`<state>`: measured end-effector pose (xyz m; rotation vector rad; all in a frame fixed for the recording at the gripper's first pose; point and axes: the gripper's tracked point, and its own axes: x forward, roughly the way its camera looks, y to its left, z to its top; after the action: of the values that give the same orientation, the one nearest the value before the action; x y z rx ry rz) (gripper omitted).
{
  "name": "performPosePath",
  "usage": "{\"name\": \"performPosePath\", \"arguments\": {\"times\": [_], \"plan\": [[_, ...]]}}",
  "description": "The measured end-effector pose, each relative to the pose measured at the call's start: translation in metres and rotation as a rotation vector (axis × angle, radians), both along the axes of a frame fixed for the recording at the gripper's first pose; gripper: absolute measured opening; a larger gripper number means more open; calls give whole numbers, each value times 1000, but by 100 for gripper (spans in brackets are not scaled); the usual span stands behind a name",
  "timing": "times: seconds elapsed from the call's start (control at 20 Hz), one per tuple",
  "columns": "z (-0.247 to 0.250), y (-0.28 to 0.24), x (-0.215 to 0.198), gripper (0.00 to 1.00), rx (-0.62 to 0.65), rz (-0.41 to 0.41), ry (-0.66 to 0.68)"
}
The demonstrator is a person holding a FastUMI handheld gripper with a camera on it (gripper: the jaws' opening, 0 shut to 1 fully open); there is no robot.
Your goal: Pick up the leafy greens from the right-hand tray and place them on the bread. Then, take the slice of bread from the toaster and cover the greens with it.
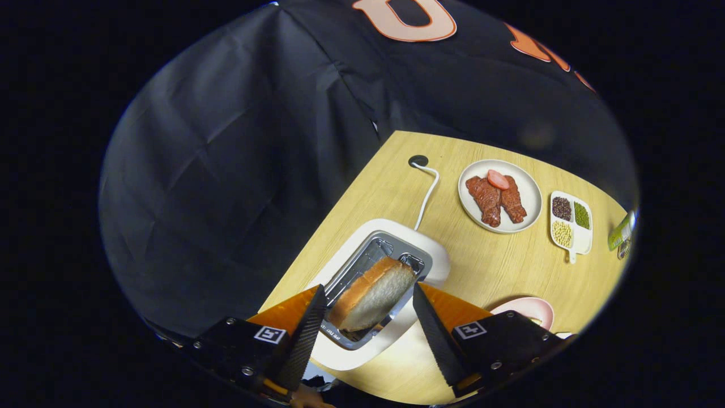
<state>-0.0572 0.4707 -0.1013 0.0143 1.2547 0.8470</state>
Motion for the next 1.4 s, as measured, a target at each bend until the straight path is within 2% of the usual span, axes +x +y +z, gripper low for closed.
{"name": "performPosePath", "arguments": {"times": [0.05, 0.15, 0.35, 0.6, 0.8, 1.4], "plan": [[-3, -2, -4, 90, -13, 7, 29], [1, 1, 5, 83, -13, -46, 21], [-6, -7, 4, 66, -70, -34, 12], [-6, -9, 8, 19, -60, -29, -26], [4, -9, 6, 13, -14, -27, -41], [53, -47, 22, 12, 217, -134, -40]]}}
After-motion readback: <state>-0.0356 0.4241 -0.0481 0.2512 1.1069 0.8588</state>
